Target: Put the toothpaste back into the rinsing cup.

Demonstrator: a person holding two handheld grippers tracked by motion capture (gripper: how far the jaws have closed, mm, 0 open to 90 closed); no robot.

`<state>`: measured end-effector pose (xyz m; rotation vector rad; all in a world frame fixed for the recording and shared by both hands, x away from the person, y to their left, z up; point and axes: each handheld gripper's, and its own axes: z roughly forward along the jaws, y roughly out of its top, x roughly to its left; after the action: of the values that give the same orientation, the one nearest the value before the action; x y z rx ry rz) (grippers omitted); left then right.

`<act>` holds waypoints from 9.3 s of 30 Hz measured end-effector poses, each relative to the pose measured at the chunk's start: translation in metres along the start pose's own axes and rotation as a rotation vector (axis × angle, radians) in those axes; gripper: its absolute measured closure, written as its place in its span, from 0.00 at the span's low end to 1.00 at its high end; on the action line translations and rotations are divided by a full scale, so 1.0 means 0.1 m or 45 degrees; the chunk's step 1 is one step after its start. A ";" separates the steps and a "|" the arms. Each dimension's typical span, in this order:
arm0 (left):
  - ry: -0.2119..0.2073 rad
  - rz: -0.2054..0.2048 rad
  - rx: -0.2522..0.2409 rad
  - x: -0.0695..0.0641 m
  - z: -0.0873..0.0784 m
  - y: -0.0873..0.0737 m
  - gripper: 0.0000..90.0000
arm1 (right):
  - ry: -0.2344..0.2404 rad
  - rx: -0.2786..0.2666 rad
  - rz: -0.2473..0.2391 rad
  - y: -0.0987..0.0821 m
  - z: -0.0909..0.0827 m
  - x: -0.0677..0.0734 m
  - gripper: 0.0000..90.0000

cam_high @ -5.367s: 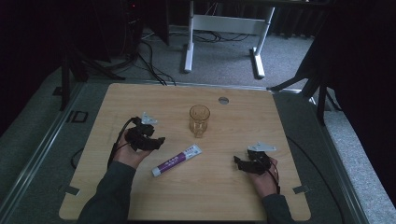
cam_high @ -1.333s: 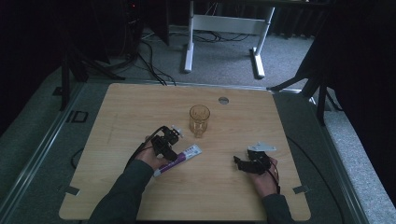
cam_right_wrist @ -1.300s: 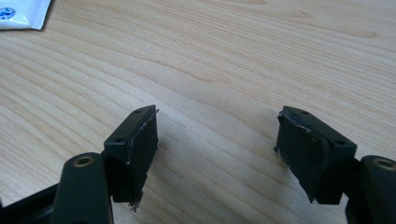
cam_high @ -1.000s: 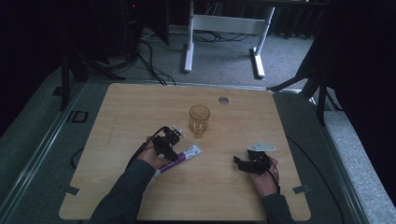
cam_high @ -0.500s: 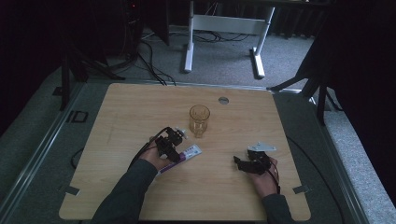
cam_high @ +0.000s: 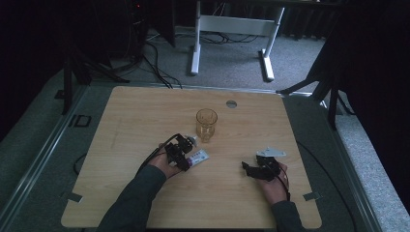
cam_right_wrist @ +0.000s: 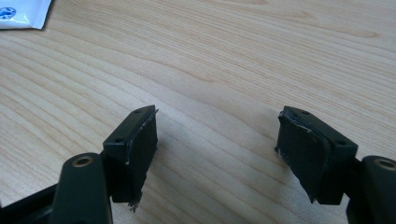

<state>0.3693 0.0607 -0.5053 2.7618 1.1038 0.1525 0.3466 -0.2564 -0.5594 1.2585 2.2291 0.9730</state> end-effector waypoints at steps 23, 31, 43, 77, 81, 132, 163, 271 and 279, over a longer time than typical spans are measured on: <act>-0.034 0.020 0.068 -0.02 0.11 0.08 0.61 | 0.000 0.000 0.000 0.00 0.00 0.00 0.32; -0.047 0.009 0.080 0.00 0.14 0.09 0.62 | 0.000 0.000 -0.001 0.00 0.00 0.00 0.32; -0.054 -0.032 0.076 0.03 0.15 0.11 0.64 | 0.000 0.000 -0.001 0.00 0.00 0.00 0.32; -0.037 -0.068 -0.016 0.03 -0.12 0.03 0.81 | 0.003 -0.001 -0.005 0.01 0.02 0.00 0.31; -0.023 -0.072 -0.046 0.04 -0.18 0.00 0.81 | 0.003 0.000 -0.004 0.01 0.02 0.00 0.31; 0.051 -0.188 -0.402 0.16 -0.66 -0.01 0.81 | 0.004 0.000 -0.005 0.01 0.01 0.00 0.31; 0.024 -0.309 -0.585 0.32 -0.79 -0.01 0.81 | 0.006 -0.001 -0.004 0.01 0.02 0.00 0.31; 0.016 -0.441 -0.944 0.61 -0.82 0.18 0.81 | 0.009 -0.001 -0.006 0.02 0.02 0.00 0.31; 0.013 -0.418 -0.975 0.59 -0.86 0.25 0.81 | 0.009 -0.001 -0.006 0.02 0.02 0.01 0.31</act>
<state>0.4150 0.0936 -0.4140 1.8898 1.1669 0.4394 0.3486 -0.2547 -0.5594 1.2511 2.2359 0.9785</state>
